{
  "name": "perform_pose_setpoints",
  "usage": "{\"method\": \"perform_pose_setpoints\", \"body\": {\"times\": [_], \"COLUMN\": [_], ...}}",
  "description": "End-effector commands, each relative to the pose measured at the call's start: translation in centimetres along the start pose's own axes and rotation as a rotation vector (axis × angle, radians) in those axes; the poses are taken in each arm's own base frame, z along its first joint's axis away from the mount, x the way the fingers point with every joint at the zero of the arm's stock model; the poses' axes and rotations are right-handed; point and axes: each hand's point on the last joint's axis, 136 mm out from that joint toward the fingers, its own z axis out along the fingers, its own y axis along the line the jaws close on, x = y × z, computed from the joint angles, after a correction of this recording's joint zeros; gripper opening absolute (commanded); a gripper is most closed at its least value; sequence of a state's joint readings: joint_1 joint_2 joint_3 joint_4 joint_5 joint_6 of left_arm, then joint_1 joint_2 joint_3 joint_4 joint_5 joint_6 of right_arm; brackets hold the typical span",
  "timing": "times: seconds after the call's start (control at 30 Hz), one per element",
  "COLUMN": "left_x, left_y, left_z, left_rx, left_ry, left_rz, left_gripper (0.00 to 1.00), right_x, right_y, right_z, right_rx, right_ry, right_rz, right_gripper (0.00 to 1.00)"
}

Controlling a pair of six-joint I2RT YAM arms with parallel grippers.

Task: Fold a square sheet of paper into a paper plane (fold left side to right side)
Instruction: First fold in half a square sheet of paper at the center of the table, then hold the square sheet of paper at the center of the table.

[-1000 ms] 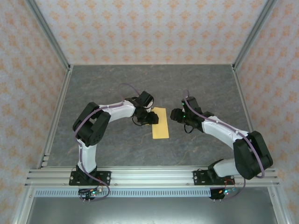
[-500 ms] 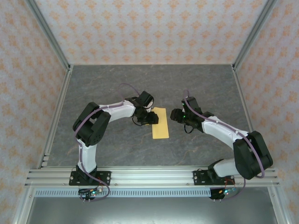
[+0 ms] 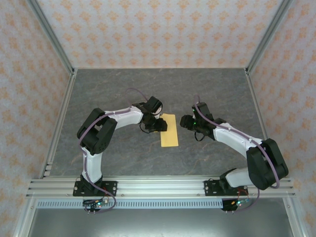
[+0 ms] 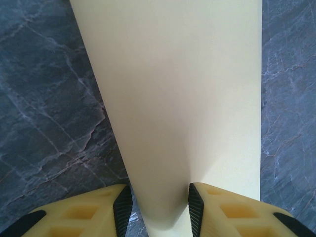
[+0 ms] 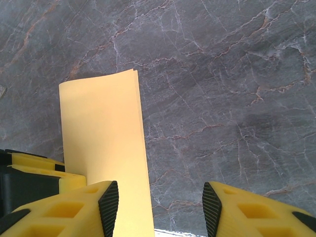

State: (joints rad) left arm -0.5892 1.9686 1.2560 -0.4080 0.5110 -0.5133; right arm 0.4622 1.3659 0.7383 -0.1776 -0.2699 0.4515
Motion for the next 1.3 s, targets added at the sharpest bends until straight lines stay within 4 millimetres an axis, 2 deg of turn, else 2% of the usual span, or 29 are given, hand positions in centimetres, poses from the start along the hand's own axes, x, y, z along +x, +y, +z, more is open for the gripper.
{"method": "perform_pose_setpoints", "body": {"times": [0.0, 0.73, 0.9, 1.13, 1.27], "left_x": [1.4, 1.5, 1.5, 1.5, 1.5], "left_y": [2.0, 2.1, 2.2, 2.2, 2.2], "left_z": [1.7, 1.9, 1.9, 1.9, 1.9], "left_rx": [-0.078, -0.084, -0.085, -0.086, -0.087], "left_ry": [0.048, 0.055, 0.054, 0.054, 0.054], "left_rz": [0.012, 0.016, 0.014, 0.014, 0.013], "left_gripper": [0.4, 0.41, 0.41, 0.41, 0.41], "right_x": [0.4, 0.6, 1.3, 3.1, 4.0], "right_y": [-0.2, 0.5, 1.8, 4.0, 4.0], "right_z": [0.0, 0.3, 1.3, 3.5, 4.8], "right_rx": [-0.003, -0.028, -0.079, -0.14, -0.122], "right_ry": [0.001, 0.023, 0.072, 0.161, 0.2], "right_rz": [0.006, 0.006, 0.008, 0.001, 0.008], "right_gripper": [0.52, 0.51, 0.39, 0.08, 0.03]}}
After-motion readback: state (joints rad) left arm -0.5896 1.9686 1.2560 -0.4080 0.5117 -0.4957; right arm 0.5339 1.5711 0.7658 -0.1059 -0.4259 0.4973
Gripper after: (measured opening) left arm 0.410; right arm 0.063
